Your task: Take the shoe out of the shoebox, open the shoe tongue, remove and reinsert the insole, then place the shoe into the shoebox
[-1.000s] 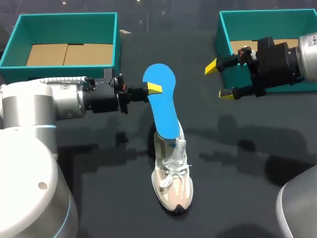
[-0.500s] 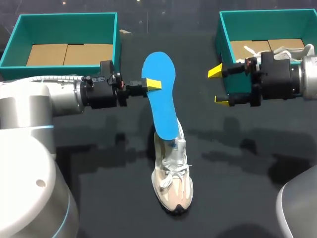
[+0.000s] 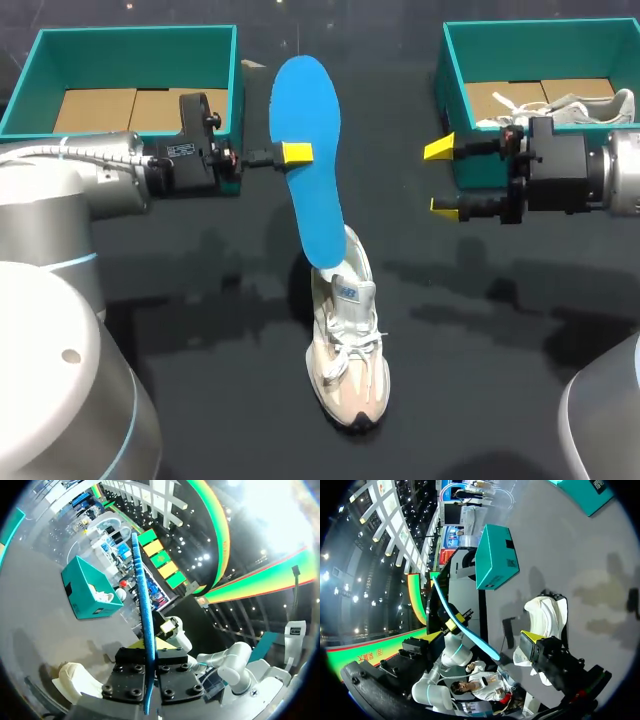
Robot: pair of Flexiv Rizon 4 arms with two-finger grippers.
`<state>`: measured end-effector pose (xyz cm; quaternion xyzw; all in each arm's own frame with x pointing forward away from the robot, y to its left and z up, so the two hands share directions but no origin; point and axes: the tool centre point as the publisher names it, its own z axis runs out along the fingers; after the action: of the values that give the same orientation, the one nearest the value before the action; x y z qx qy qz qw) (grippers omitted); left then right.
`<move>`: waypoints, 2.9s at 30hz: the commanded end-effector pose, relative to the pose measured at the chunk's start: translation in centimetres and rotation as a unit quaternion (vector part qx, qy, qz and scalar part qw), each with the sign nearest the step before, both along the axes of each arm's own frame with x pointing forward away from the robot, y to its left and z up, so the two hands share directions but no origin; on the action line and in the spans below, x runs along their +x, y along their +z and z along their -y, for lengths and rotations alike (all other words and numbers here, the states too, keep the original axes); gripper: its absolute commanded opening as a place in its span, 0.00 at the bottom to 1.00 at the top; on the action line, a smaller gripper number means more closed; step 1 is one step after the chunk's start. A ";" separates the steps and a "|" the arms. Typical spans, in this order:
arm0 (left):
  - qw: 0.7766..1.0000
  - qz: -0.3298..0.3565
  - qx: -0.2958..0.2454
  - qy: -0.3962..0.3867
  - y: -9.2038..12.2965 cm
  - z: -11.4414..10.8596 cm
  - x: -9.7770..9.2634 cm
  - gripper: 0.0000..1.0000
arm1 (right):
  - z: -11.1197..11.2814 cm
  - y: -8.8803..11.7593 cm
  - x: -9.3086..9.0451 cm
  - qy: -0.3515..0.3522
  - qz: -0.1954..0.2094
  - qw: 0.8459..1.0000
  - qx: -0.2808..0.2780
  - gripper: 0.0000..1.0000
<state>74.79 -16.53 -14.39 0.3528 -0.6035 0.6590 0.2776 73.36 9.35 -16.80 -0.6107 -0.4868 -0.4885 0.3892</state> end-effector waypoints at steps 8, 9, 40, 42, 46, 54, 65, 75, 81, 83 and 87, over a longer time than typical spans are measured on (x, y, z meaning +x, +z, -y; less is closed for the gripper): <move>0.965 0.257 0.032 0.039 1.7 -0.1 0.0 0.00 | -0.1 -0.4 0.0 -0.001 0.001 1.000 0.010 1.00; 0.961 0.274 0.026 0.039 1.7 -0.2 0.3 0.00 | -0.1 -0.4 0.0 -0.001 0.001 1.000 0.010 1.00; 0.785 0.617 0.037 0.035 0.9 -0.3 -0.8 0.00 | -0.1 -0.4 0.0 -0.001 0.001 1.000 0.010 1.00; 0.764 0.643 0.043 0.034 0.7 -0.4 -0.6 0.00 | -0.1 -0.4 0.0 -0.001 0.001 1.000 0.010 1.00; 0.706 0.705 0.052 0.044 0.6 -0.5 -0.3 0.00 | -0.1 -0.4 0.0 -0.001 0.001 1.000 0.010 1.00; 0.681 0.727 0.068 0.058 0.9 -0.5 0.5 0.00 | -0.1 -0.4 0.0 -0.001 0.001 1.000 0.010 1.00; 0.666 0.741 0.064 0.053 0.7 -0.4 0.5 0.00 | -0.1 -0.4 0.0 -0.001 0.001 1.000 0.010 1.00; 0.521 0.849 0.085 0.020 -0.9 0.1 0.6 0.00 | -0.1 -0.4 0.0 -0.001 0.001 1.000 0.010 1.00; 0.405 0.909 0.100 0.002 -1.4 0.3 0.4 0.00 | -0.1 -0.4 0.0 -0.001 0.001 1.000 0.010 1.00; 0.377 0.921 0.102 -0.002 -1.6 0.5 0.3 0.00 | -0.1 -0.4 0.0 -0.001 0.001 1.000 0.010 1.00; 0.340 0.935 0.104 -0.004 -1.8 0.7 0.3 0.00 | -0.2 -0.4 0.0 0.001 0.002 1.000 0.012 1.00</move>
<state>75.01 -16.96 -15.96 -0.4361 -0.5585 0.5207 -0.4762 73.42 9.41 -17.10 -0.6059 -0.4819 -0.4944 0.3953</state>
